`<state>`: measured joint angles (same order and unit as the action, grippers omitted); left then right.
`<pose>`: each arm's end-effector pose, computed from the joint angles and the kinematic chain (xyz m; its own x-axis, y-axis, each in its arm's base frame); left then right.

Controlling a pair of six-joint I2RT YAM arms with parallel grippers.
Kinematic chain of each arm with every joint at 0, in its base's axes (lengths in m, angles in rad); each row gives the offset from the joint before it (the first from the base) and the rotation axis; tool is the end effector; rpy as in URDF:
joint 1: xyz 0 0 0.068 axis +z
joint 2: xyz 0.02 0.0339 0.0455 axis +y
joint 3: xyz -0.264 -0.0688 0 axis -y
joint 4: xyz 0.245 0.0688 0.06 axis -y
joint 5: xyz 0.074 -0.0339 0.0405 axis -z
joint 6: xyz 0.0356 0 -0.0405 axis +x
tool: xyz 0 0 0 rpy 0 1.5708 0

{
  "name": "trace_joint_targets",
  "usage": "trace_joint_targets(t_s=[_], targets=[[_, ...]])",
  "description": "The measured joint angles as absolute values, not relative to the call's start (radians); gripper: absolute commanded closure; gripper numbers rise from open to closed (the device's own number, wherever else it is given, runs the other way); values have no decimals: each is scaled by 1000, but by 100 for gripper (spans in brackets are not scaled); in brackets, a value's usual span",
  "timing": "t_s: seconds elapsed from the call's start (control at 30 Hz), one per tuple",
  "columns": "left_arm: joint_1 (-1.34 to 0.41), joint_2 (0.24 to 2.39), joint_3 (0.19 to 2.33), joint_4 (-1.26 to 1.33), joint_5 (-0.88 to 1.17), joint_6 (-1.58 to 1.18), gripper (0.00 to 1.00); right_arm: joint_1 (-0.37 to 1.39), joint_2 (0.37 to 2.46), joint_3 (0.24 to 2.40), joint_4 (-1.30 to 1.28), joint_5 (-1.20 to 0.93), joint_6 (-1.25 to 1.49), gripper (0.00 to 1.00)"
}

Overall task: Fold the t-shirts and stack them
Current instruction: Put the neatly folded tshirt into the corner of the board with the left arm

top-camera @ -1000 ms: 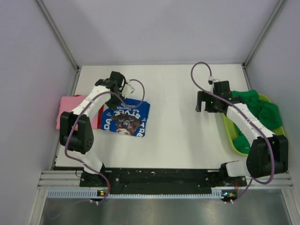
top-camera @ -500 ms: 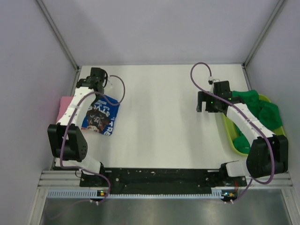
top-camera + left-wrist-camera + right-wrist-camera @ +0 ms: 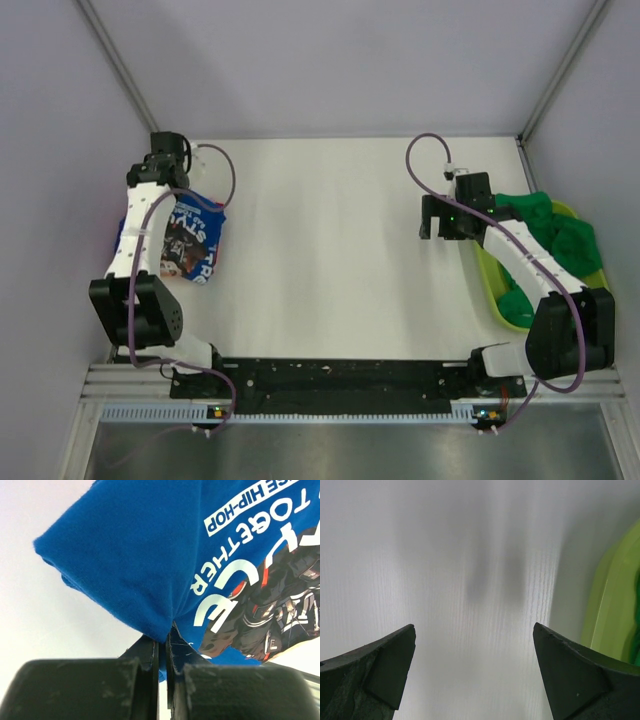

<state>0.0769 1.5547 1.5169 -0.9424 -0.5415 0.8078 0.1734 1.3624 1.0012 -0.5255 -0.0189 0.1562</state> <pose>0.3187 0.0430 0.3414 -0.8267 0.5575 -0.0754 0.3553 0.6214 0.6983 0.2806 0.0498 0.2564 -0.7827 0.0208 -0.6220 -0.0633 0.9916 0.1128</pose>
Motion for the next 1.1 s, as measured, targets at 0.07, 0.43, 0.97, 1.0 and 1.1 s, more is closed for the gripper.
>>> trace_joint_targets(t_s=[0.07,0.43,0.97,1.0,1.1], targets=[[105,1555,1520,-935,-526,812,100,173,1362,1001,-525,-17,155,1],[319,1742,1567,-868,-449,761,100,173,1362,1001,-525,9,149,1],[365,1814,1491,-798,-378,698,15,173,1362,1001,-526,10,148,1],[335,1792,1490,-799,-358,693,33,173,1362,1001,-526,10,148,1],[239,1731,1491,-798,-271,665,49,173,1362,1001,-527,10,148,1]])
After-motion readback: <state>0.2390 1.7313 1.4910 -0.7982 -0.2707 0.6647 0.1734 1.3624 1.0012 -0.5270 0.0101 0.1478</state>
